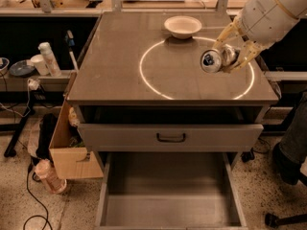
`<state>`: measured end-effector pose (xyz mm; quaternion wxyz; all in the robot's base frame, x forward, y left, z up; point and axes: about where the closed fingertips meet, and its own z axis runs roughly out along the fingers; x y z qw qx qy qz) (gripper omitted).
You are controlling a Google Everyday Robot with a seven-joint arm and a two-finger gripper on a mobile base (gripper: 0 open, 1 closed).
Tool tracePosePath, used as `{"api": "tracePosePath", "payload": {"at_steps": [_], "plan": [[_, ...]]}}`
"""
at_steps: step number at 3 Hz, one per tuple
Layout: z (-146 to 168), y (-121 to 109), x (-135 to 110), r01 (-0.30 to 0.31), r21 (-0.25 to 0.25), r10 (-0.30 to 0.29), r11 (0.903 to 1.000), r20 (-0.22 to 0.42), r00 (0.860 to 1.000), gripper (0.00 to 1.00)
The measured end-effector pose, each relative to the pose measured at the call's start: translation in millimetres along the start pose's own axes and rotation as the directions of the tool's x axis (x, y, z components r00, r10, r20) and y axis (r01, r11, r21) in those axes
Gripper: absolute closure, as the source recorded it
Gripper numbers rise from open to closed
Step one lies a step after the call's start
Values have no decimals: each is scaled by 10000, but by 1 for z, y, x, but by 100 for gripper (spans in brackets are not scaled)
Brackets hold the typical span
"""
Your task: Place redbull can into middle drawer
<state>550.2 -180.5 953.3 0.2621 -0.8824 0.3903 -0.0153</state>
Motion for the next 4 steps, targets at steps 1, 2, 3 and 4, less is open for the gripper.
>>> {"api": "tracePosePath", "payload": {"at_steps": [1, 2, 3, 4], "plan": [[8, 4, -6, -95, 39, 95, 9999, -6, 10000, 100], [9, 21, -25, -771, 359, 777, 9964, -163, 9968, 100], [16, 47, -49, -1536, 368, 1543, 9874, -144, 9879, 100], [33, 67, -75, -2204, 179, 2210, 9753, -948, 9706, 100]]}}
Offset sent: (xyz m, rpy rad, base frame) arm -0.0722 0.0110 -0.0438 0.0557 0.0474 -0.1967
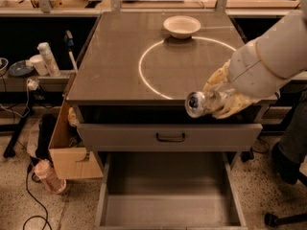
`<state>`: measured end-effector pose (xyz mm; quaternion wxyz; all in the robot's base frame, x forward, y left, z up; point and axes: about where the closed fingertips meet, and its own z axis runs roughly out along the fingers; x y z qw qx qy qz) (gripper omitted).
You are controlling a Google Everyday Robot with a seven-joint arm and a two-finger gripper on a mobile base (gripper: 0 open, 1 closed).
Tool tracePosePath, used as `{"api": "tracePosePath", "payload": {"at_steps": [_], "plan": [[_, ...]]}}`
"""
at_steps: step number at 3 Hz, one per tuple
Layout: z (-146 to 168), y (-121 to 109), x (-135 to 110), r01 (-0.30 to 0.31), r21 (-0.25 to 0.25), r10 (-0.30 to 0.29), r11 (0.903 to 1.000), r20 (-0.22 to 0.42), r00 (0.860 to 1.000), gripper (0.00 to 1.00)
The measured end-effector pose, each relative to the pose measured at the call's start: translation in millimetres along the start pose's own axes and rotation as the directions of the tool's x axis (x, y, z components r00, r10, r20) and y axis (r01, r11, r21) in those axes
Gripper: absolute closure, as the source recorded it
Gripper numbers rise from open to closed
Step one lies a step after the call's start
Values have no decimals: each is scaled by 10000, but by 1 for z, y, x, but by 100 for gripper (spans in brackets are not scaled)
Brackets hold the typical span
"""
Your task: Place redbull can into middle drawer
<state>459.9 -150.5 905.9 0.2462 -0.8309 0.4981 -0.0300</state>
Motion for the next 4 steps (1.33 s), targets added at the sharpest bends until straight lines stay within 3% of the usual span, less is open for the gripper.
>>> {"api": "tracePosePath", "payload": {"at_steps": [1, 2, 3, 4], "plan": [[22, 21, 4, -916, -175, 889, 9956, -1175, 9891, 100], [24, 26, 6, -1314, -209, 1276, 9911, -1293, 9834, 100], [24, 26, 6, -1314, -209, 1277, 9911, -1294, 9833, 100], [36, 37, 5, -1599, 3, 1574, 9871, -1798, 9710, 100]]}}
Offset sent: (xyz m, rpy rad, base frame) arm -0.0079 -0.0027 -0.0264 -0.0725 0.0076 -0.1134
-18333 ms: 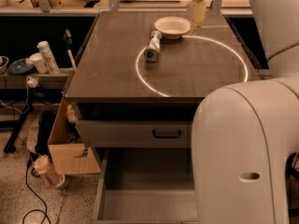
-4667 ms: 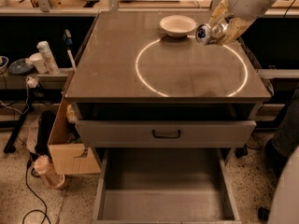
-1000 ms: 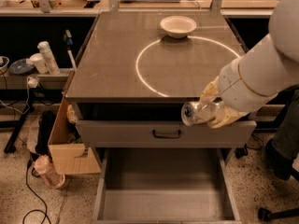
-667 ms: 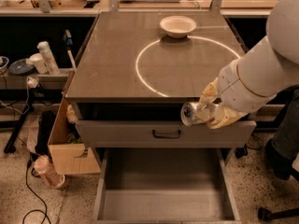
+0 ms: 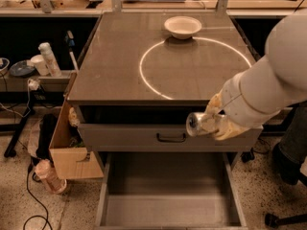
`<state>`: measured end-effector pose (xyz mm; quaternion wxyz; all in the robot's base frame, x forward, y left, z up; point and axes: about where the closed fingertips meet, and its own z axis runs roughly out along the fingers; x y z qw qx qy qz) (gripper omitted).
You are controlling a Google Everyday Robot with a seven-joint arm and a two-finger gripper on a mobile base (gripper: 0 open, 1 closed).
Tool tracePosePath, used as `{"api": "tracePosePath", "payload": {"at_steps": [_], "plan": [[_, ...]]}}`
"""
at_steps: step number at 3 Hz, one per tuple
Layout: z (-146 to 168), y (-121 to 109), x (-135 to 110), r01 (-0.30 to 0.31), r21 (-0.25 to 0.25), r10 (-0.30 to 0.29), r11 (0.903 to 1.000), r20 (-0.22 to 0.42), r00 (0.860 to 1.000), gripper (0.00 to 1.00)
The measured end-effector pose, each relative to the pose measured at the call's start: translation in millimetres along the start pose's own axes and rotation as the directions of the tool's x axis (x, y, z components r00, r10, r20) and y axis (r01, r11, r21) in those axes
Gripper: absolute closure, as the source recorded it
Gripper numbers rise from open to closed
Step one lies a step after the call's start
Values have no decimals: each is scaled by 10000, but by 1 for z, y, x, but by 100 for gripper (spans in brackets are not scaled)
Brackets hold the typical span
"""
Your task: Place redbull can into middle drawer
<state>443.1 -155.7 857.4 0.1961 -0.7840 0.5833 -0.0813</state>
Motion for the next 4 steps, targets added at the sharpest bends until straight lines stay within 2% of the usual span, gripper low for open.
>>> {"api": "tracePosePath", "payload": {"at_steps": [1, 4], "plan": [[17, 17, -1, -188, -142, 184, 9997, -284, 9994, 100], [71, 72, -12, -503, -1247, 347, 9909, -1244, 9916, 100]]}}
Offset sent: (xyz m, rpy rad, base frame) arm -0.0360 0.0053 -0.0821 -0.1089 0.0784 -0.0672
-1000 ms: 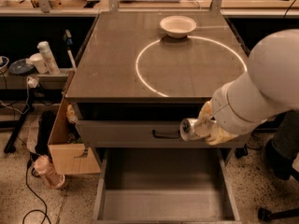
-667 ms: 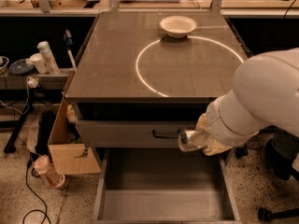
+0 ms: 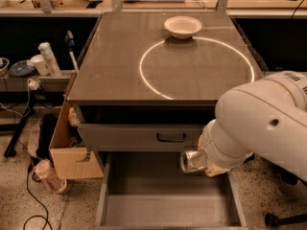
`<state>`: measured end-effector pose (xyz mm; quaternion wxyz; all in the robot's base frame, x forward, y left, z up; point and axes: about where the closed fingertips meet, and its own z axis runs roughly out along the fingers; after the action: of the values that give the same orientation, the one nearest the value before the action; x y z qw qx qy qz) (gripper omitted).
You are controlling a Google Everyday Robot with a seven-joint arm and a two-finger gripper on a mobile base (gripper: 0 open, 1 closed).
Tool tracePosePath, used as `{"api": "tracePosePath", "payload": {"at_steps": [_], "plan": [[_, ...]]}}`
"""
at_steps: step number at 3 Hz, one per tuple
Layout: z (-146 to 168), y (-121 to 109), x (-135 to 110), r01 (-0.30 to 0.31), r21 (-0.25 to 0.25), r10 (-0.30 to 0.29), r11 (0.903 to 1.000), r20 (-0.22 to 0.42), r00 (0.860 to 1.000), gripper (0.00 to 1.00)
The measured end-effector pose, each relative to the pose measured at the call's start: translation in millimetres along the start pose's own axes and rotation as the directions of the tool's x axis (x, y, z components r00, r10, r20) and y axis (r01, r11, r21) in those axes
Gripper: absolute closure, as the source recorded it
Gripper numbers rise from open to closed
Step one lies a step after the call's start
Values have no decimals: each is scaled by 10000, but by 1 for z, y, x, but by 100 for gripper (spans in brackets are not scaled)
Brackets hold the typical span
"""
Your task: Place redbull can into middle drawer
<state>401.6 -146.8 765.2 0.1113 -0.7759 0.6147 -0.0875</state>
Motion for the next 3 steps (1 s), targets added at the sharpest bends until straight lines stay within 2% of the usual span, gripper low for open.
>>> {"api": "tracePosePath", "payload": {"at_steps": [1, 3], "plan": [[12, 5, -5, -109, -123, 105, 9999, -267, 9996, 100], [50, -2, -15, -183, -478, 164, 9987, -398, 9991, 100]]}}
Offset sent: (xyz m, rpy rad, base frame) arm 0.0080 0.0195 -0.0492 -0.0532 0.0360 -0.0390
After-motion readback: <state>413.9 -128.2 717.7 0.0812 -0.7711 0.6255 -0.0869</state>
